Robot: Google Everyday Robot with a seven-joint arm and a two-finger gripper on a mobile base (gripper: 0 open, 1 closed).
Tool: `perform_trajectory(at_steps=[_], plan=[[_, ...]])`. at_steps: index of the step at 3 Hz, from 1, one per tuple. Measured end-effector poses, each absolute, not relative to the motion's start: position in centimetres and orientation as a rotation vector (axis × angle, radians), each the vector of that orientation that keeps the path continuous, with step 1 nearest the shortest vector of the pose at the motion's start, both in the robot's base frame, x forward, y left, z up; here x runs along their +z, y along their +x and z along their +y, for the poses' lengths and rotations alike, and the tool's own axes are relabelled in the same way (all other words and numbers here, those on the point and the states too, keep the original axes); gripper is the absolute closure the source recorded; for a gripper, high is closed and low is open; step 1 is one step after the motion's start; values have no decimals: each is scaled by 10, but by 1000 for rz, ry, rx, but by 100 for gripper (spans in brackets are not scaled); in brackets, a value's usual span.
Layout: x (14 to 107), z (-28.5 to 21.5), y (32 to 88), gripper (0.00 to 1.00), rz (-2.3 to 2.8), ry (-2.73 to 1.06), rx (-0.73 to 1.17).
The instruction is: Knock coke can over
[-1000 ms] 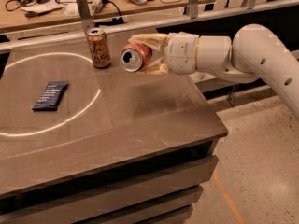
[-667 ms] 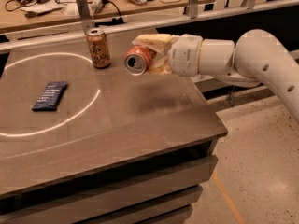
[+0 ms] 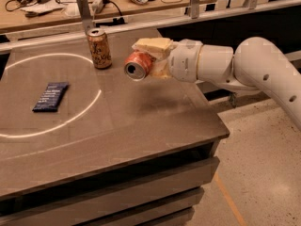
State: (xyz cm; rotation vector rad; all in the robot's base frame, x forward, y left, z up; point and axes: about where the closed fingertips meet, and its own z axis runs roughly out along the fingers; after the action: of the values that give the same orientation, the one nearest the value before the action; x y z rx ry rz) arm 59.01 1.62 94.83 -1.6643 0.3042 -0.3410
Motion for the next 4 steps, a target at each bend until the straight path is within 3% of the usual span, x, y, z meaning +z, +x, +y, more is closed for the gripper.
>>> perform_trajectory(at_steps=[2, 4], plan=[[961, 12, 595, 100, -49, -1663, -792], [966, 10, 595, 100, -312, -1737, -1029]])
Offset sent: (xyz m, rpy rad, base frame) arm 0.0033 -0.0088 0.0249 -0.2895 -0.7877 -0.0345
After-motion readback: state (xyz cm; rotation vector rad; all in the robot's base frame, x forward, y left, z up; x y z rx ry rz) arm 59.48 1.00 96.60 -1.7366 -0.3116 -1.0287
